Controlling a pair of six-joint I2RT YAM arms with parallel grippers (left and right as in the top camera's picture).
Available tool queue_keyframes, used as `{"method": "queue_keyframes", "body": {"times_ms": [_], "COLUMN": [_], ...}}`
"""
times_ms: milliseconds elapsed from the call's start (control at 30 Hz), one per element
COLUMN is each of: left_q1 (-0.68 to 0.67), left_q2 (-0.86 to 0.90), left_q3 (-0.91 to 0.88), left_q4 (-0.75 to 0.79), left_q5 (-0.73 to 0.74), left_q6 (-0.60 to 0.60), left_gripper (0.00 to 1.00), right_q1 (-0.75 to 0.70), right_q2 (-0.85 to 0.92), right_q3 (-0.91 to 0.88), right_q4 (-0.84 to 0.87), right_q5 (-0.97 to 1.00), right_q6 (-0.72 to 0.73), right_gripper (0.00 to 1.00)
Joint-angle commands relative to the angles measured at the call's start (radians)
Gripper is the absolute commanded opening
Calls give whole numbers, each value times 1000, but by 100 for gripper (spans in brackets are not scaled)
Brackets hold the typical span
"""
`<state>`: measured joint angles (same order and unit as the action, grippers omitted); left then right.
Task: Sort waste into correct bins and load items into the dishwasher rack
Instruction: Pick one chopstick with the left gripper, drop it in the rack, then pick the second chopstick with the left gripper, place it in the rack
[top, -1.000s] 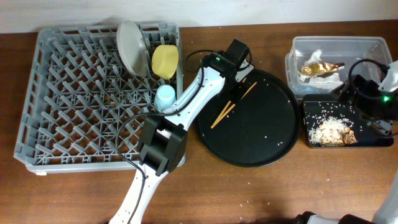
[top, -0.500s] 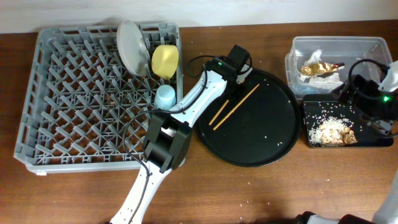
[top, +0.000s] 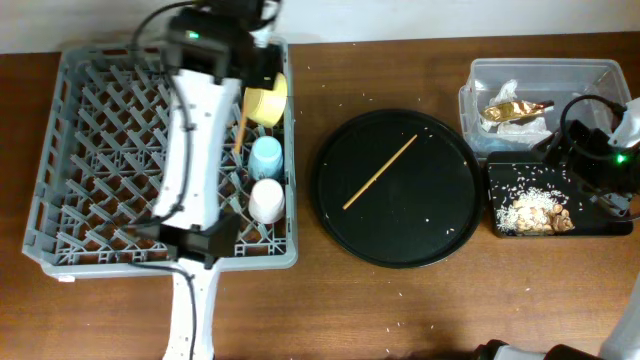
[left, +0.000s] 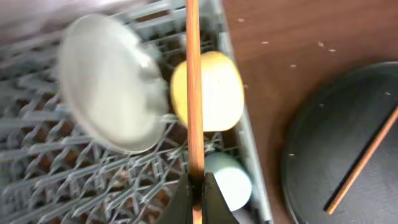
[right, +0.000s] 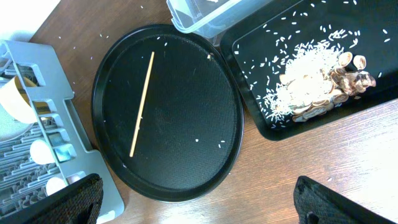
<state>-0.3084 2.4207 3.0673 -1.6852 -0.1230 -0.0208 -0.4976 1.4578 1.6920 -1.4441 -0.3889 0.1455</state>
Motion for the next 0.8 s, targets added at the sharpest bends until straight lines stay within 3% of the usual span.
{"method": "queue_keyframes", "body": {"times_ms": [0, 100, 233, 267, 300, 333, 500, 667, 767], "left_q1": [85, 155, 159, 158, 158, 158, 109, -239, -359], "left_q2": [-135, -202, -201, -201, -201, -206, -318, -317, -174], "left_q3": [-296, -654, -966, -998, -1000, -999, -895, -964, -996], "left_q4": [-3, 11, 267, 294, 294, 294, 325, 576, 665], "left_q5": [29, 22, -45, -45, -45, -45, 35, 68, 114], "left_q6": [-55, -110, -110, -110, -110, -109, -74, 84, 151], "left_gripper": [0, 1, 1, 15, 52, 63, 64, 64, 64], "right_q1": [0, 0, 0, 0, 0, 0, 0, 0, 0], "right_q2": [-10, -10, -10, -10, -10, -10, -10, -10, -10], "right_q3": [1, 2, 1, 1, 1, 1, 1, 2, 2], "right_q4": [0, 0, 0, 0, 0, 0, 0, 0, 0], "right_q5": [9, 8, 8, 9, 9, 9, 8, 8, 8], "right_q6": [-10, -10, -10, -10, -10, -10, -10, -10, -10], "right_gripper": [98, 98, 98, 99, 99, 98, 98, 98, 98]}}
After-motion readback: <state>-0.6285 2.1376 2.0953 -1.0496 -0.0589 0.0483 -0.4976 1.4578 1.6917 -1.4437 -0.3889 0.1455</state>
